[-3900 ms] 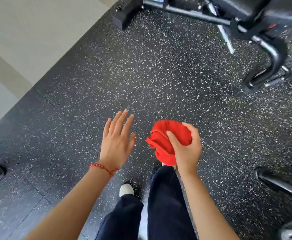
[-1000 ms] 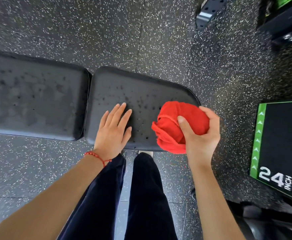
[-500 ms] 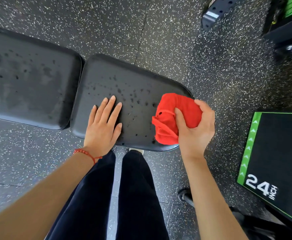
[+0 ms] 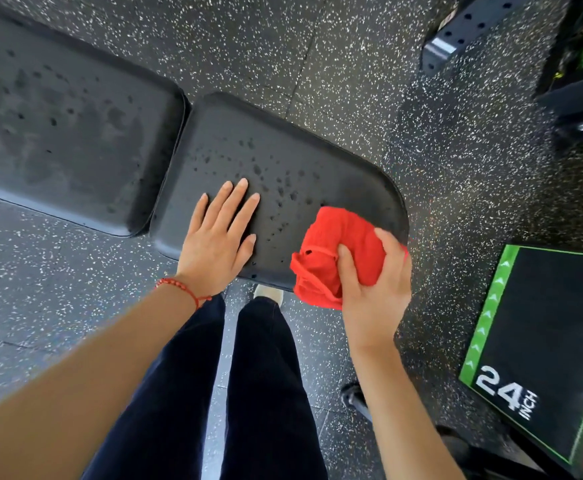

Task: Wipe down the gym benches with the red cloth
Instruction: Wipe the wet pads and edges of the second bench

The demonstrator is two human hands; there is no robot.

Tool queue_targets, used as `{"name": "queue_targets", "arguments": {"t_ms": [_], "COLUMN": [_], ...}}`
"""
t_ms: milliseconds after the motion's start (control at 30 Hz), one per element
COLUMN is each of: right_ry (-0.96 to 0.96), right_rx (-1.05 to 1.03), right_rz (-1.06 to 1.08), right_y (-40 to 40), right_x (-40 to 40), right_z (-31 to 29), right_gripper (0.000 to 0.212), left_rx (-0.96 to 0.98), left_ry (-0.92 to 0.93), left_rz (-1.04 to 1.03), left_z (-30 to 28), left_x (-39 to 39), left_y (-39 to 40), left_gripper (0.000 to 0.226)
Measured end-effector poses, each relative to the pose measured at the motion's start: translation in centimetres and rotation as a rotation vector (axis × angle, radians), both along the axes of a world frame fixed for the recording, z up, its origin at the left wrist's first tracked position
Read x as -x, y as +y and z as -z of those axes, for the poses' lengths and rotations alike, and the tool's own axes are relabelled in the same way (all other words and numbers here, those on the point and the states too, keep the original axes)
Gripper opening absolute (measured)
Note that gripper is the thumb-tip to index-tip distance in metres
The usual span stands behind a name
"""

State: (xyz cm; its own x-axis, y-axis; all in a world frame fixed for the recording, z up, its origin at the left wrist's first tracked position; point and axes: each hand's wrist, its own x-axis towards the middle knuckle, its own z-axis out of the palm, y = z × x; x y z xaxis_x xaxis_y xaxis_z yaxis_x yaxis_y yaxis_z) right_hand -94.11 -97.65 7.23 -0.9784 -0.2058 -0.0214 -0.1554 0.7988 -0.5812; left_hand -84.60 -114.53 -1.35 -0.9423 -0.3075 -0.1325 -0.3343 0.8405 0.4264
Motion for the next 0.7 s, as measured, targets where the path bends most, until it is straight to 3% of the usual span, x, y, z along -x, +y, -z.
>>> {"name": "queue_targets", "arguments": {"t_ms": [133,267,467,700], "right_ry": [0.017,0.101,0.102,0.079], "right_rx": [-0.002,-0.036,-0.001,-0.017], "right_rz": [-0.034,-0.189,-0.235,-0.223], "right_y": [-0.4,-2.6,-7.4,-5.7], "right_x": [-0.7,2.6,7.1,4.2], "right_z": [0.3,0.9,2.1,2.0], "right_gripper": [0.045,0.044,0.044,0.045], "left_rx": [-0.011,-0.03,-0.032,-0.049], "left_ry": [0.003,0.012,-0.017,-0.063], "left_rz": [-0.006,-0.065,-0.142,-0.139], "left_z": [0.1,0.2,0.4,0.4], "left_x": [-0.1,-0.2,-0.7,-0.7], "left_y": [-0.2,-0.4,-2.0,-2.6], "left_gripper": [0.052,0.053,0.055,0.059]}}
